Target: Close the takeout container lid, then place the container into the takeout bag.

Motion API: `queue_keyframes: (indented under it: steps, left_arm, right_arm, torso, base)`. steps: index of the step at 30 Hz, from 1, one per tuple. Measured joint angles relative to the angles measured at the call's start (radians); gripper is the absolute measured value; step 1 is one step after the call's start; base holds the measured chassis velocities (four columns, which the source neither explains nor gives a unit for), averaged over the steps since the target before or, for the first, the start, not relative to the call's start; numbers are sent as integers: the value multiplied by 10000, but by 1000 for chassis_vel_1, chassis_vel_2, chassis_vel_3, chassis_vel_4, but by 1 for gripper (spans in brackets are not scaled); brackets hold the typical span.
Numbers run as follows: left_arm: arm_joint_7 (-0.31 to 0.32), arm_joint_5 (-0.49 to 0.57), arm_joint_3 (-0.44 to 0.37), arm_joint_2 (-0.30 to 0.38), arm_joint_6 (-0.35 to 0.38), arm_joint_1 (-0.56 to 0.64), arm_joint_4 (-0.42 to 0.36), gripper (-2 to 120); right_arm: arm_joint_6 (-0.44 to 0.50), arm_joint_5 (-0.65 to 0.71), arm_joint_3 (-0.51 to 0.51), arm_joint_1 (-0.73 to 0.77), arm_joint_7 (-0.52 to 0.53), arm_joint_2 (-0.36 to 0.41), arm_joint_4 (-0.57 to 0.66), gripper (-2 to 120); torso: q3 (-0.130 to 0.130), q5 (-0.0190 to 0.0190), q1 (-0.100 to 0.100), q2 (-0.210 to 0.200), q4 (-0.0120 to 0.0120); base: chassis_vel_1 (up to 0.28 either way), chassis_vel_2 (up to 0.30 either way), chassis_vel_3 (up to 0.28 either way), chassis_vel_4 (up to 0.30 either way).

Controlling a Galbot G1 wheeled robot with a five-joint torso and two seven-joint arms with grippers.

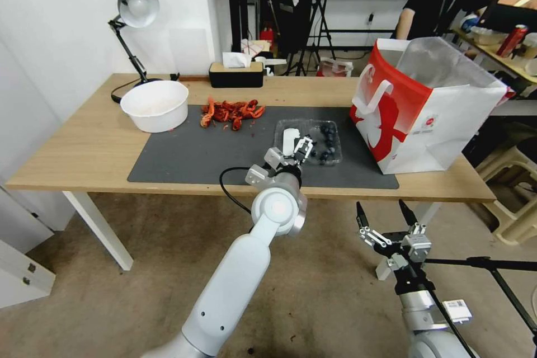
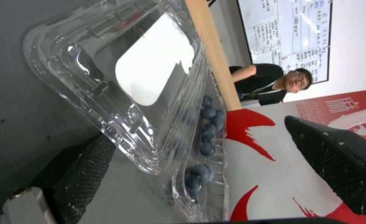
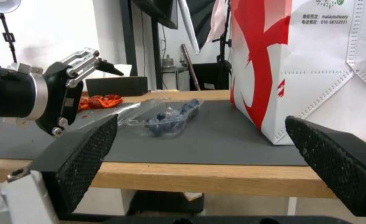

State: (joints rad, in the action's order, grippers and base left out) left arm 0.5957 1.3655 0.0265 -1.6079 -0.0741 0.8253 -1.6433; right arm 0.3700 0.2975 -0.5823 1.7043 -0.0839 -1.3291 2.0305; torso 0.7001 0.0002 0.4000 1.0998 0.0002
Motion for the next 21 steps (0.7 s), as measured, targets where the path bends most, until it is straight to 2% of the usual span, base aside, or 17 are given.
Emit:
queue_keyframes:
  steps: [21]
  left_arm:
    - [-1539, 175, -93, -2, -160, 178, -343, 100]
  right_arm:
    - [62, -83, 45, 34, -5, -46, -80, 100]
  torso:
    - [-1, -3, 0, 0, -2]
  base:
    - [0, 0, 0, 0]
